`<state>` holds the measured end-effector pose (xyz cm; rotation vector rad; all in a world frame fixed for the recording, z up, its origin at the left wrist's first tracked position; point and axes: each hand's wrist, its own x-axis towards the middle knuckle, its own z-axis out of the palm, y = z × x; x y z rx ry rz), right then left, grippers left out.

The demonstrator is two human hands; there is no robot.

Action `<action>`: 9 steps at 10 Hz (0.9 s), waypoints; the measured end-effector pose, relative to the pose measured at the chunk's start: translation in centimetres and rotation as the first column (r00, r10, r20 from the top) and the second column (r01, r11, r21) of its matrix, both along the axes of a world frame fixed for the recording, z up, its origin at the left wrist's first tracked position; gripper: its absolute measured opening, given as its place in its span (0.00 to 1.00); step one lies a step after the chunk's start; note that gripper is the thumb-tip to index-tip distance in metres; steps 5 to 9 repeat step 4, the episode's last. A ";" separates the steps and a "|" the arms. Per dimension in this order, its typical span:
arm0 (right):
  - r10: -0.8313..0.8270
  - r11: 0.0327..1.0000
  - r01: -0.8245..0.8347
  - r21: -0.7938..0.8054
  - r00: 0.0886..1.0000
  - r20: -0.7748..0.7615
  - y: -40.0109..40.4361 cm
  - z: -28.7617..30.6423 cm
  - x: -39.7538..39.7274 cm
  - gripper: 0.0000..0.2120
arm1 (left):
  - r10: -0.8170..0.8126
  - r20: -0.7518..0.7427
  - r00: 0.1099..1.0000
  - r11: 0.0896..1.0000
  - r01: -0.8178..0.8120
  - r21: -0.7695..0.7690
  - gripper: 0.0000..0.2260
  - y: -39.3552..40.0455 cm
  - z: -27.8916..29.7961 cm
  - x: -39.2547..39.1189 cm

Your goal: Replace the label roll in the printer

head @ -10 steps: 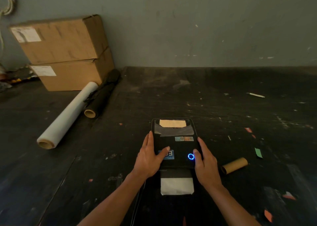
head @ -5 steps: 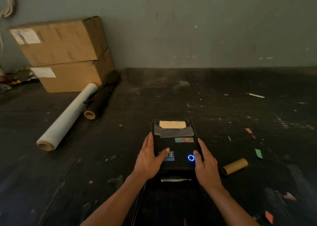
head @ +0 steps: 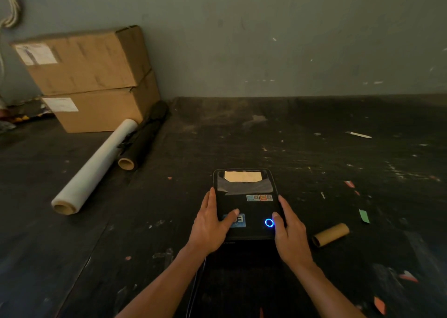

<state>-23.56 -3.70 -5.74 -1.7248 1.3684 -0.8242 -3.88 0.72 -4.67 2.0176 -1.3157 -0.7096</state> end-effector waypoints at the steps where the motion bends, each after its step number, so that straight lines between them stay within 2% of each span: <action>1: 0.001 1.000 -0.001 -0.011 1.000 0.005 0.0 0.0 0.0 0.25 | 0.002 0.006 1.000 1.000 -0.002 -0.019 0.43 0.0 -0.1 0.0; 3: 0.033 0.999 -0.031 0.028 0.998 -0.053 0.0 1.1 0.0 0.25 | 0.015 -0.008 1.000 0.999 -0.016 -0.031 0.43 -0.1 0.1 0.0; 4: 0.002 0.998 -0.010 -0.064 0.992 -0.126 -0.5 3.5 -0.4 0.25 | 0.023 -0.071 0.997 1.000 -0.024 -0.017 0.43 0.1 0.4 -0.1; 9: 0.002 0.998 -0.010 -0.064 0.992 -0.126 -0.5 3.5 -0.4 0.25 | 0.023 -0.071 0.997 1.000 -0.024 -0.017 0.43 0.1 0.4 -0.1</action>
